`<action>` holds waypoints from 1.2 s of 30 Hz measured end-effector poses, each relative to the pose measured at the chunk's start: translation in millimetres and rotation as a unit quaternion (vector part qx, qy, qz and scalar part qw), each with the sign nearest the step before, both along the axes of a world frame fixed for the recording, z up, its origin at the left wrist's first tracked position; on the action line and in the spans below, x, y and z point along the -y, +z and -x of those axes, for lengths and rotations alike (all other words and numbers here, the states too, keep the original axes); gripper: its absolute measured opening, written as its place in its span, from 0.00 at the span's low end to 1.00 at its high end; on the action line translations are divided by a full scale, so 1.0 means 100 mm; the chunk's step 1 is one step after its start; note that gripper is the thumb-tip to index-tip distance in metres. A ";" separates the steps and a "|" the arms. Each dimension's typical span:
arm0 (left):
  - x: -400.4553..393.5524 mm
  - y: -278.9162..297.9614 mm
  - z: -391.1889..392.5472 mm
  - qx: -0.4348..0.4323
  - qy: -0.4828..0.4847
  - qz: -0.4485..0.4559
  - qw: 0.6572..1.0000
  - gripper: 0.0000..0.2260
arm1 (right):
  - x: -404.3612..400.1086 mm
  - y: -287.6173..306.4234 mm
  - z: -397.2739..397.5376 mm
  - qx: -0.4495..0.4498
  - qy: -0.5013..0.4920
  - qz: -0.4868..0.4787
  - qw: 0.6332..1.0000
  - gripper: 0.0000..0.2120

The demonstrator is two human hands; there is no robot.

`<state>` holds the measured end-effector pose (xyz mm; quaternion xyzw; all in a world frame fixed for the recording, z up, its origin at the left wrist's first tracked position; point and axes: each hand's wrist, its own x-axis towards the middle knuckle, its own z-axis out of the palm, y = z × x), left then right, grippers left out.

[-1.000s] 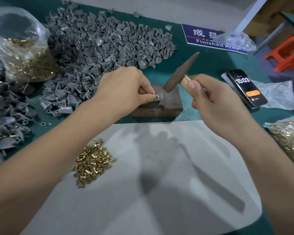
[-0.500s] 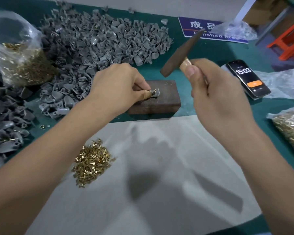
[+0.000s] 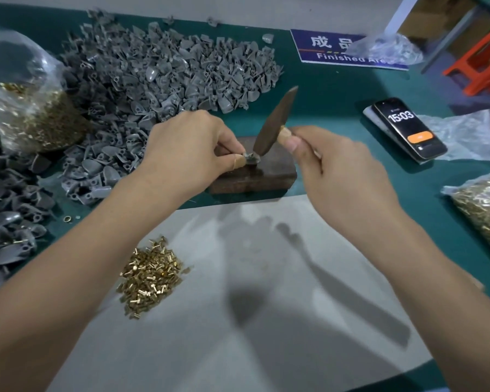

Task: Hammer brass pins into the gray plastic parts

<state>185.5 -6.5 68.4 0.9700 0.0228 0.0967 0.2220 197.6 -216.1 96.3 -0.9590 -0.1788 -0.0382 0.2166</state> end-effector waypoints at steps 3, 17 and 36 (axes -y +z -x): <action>-0.01 0.00 -0.01 0.002 -0.002 0.001 1.000 0.01 | 0.01 0.02 -0.03 0.038 -0.023 -0.087 0.995 0.17; -0.01 0.01 -0.02 -0.005 0.006 -0.010 1.000 0.03 | 0.06 -0.08 0.04 0.012 0.003 -0.028 1.000 0.19; 0.03 -0.05 0.48 0.040 0.033 0.117 0.992 0.05 | 0.59 -0.70 0.83 0.097 0.079 -0.001 0.992 0.10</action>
